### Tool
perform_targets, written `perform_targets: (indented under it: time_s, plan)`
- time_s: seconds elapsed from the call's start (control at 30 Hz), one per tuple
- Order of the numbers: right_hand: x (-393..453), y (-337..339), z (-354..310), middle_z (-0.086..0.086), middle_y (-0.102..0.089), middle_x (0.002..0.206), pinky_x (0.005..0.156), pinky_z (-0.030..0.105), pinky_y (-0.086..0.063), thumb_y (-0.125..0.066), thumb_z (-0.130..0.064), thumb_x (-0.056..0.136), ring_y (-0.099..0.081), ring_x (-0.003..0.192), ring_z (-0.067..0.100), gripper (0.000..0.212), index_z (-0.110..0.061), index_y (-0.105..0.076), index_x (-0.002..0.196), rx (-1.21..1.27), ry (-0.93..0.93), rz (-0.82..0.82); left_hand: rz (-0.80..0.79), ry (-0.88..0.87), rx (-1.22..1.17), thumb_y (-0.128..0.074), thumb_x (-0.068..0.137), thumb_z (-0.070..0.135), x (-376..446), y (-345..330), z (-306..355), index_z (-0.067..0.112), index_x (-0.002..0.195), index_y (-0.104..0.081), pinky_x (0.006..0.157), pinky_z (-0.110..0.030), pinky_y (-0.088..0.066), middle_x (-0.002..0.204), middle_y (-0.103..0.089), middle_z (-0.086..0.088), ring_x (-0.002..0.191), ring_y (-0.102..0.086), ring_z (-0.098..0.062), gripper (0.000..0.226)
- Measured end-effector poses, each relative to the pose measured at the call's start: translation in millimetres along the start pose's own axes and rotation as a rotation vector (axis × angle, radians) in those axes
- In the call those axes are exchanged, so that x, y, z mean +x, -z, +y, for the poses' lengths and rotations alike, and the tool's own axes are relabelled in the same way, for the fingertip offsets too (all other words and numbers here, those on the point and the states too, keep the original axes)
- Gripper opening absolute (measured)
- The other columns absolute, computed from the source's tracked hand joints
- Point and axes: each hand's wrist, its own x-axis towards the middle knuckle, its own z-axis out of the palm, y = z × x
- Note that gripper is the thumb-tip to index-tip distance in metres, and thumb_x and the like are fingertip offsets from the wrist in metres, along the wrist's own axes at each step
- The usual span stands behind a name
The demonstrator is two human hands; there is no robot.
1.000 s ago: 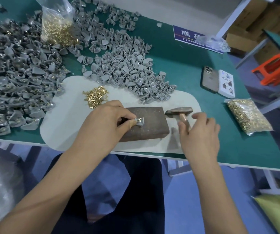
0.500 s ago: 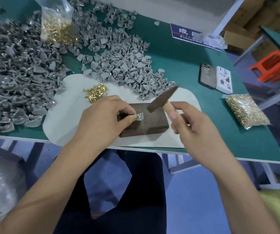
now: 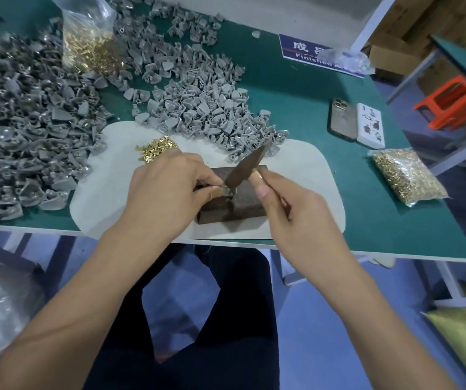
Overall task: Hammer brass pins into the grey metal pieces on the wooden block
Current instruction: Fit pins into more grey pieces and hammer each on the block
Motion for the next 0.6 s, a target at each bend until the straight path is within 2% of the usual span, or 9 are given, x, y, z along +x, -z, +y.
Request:
perform_targets:
  time_s: [0.07,0.13,0.2,0.23,0.3,0.33,0.43,0.47,0.6]
  plan:
    - [2,8,2,-0.025,-0.060,0.075,0.063,0.033,-0.048,-0.041,-0.053,0.105,-0.050,0.066,0.008,0.028,-0.048,-0.058,0.128,-0.073,-0.006,0.046,0.004,0.004,-0.002,-0.077,0.083,0.047,0,0,0,0.043,0.085,-0.075,0.065,-0.031,-0.039,0.080,-0.062,0.020,0.091,-0.054,-0.009,0.005]
    - [3,15,0,-0.024,-0.055,0.070,0.057,0.020,-0.039,-0.041,-0.052,0.107,-0.048,0.062,0.006,0.027,-0.044,-0.061,0.124,-0.058,0.027,0.161,0.005,0.007,-0.011,-0.077,0.082,0.047,-1,-1,0,0.043,0.084,-0.075,0.065,-0.031,-0.041,0.080,-0.063,0.020,0.091,-0.054,-0.009,0.005]
    - [2,11,-4,-0.027,-0.062,0.077,0.064,0.014,-0.045,-0.044,-0.046,0.108,-0.056,0.068,0.002,0.027,-0.038,-0.063,0.127,0.012,0.045,0.159,0.007,0.008,-0.012,-0.077,0.082,0.046,0,-1,0,0.043,0.085,-0.075,0.065,-0.030,-0.038,0.080,-0.063,0.020,0.091,-0.054,-0.009,0.005]
    - [0,6,-5,-0.023,-0.067,0.084,0.072,0.023,-0.053,-0.045,-0.045,0.108,-0.059,0.072,0.004,0.029,-0.038,-0.062,0.130,0.016,0.027,0.101,0.004,0.008,-0.008,-0.077,0.082,0.045,0,-1,0,0.043,0.086,-0.076,0.065,-0.030,-0.037,0.080,-0.063,0.020,0.092,-0.054,-0.010,0.005]
    - [-4,-1,-6,-0.015,-0.067,0.083,0.072,0.041,-0.056,-0.044,-0.049,0.106,-0.057,0.072,0.017,0.031,-0.043,-0.056,0.133,-0.050,-0.003,0.004,-0.004,0.004,0.000,-0.078,0.082,0.043,1,-1,-2,0.043,0.088,-0.076,0.066,-0.030,-0.035,0.081,-0.062,0.020,0.093,-0.053,-0.009,0.006]
    - [-4,1,-5,-0.016,-0.065,0.080,0.069,0.040,-0.055,-0.042,-0.052,0.105,-0.054,0.069,0.017,0.031,-0.045,-0.055,0.133,-0.088,0.000,0.012,-0.004,0.004,-0.001,-0.077,0.083,0.045,1,0,-2,0.044,0.088,-0.076,0.065,-0.030,-0.035,0.081,-0.063,0.020,0.091,-0.052,-0.009,0.006]
    - [-1,8,-5,-0.025,-0.053,0.067,0.058,0.020,-0.041,-0.041,-0.051,0.106,-0.046,0.060,0.007,0.031,-0.040,-0.059,0.130,-0.068,0.032,0.154,-0.005,0.009,-0.021,-0.076,0.082,0.051,2,0,-3,0.044,0.085,-0.075,0.063,-0.030,-0.035,0.080,-0.064,0.019,0.088,-0.052,-0.008,0.007]
    - [-1,6,-5,-0.024,-0.050,0.064,0.057,0.019,-0.038,-0.041,-0.049,0.107,-0.044,0.059,0.006,0.031,-0.039,-0.060,0.130,-0.050,0.029,0.164,-0.004,0.008,-0.020,-0.076,0.082,0.050,2,0,-2,0.044,0.085,-0.075,0.063,-0.030,-0.036,0.080,-0.064,0.019,0.088,-0.052,-0.008,0.007]
    - [-3,3,0,-0.021,-0.051,0.063,0.058,0.033,-0.044,-0.040,-0.055,0.104,-0.039,0.059,0.009,0.033,-0.046,-0.056,0.132,-0.086,-0.011,-0.005,-0.017,0.007,-0.015,-0.075,0.082,0.050,1,1,-2,0.045,0.087,-0.076,0.066,-0.031,-0.039,0.082,-0.064,0.019,0.091,-0.053,-0.009,0.007]
